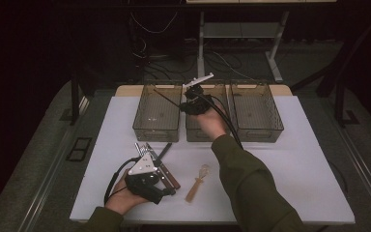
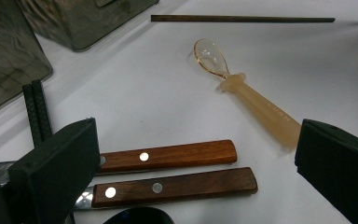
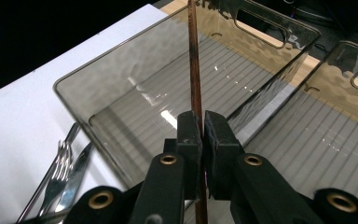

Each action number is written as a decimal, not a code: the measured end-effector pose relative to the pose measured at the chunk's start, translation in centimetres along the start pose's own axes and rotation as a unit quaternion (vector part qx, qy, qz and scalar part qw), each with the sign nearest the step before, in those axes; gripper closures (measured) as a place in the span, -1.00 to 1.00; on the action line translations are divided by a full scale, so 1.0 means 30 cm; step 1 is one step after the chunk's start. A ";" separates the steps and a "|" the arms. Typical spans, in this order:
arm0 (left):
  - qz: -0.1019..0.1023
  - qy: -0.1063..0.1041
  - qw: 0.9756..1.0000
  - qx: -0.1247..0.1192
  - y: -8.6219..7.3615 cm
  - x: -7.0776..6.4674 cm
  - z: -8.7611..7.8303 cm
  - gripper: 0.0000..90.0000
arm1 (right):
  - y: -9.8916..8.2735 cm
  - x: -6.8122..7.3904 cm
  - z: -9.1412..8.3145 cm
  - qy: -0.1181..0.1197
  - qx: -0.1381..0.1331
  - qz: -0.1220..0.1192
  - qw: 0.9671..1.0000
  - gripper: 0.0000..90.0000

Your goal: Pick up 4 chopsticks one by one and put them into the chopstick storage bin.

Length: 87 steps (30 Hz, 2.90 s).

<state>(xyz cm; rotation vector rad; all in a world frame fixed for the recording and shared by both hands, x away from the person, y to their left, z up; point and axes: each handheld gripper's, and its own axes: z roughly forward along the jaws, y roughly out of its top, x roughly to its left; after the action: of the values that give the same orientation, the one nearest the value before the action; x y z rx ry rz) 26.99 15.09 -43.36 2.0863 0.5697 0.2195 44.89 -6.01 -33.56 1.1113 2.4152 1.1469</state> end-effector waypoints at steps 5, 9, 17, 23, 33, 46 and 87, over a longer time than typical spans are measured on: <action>-0.003 -0.001 1.000 -0.002 0.001 -0.003 0.002 -1.00 | 0.020 -0.002 0.049 -0.010 0.005 0.009 1.000 0.90; 0.006 0.000 1.000 0.001 0.001 0.000 -0.001 -1.00 | 0.037 -0.008 0.086 -0.017 0.006 0.018 1.000 0.90; 0.005 -0.004 1.000 -0.002 0.002 -0.007 0.002 -1.00 | 0.078 0.000 0.165 -0.037 0.022 0.015 0.999 0.90; 0.007 -0.005 1.000 -0.001 0.003 -0.008 0.001 -1.00 | 0.105 0.017 0.214 -0.043 0.032 0.007 0.999 0.90; 0.007 -0.008 1.000 -0.002 0.004 -0.011 0.004 -1.00 | 0.114 0.045 0.287 -0.045 0.050 0.009 0.998 0.89; 0.008 -0.010 1.000 -0.001 0.006 -0.013 0.005 -1.00 | 0.111 0.048 0.328 -0.039 0.058 0.017 0.997 0.77; -0.006 0.011 1.000 -0.008 0.001 0.009 0.001 -1.00 | -0.036 -0.075 -0.063 0.029 -0.015 0.008 0.999 -0.28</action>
<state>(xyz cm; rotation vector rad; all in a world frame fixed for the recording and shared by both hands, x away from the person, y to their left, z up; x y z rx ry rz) 27.25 15.20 -43.38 2.0657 0.5916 0.2389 44.89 -9.13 -33.34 1.1048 2.4279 1.2344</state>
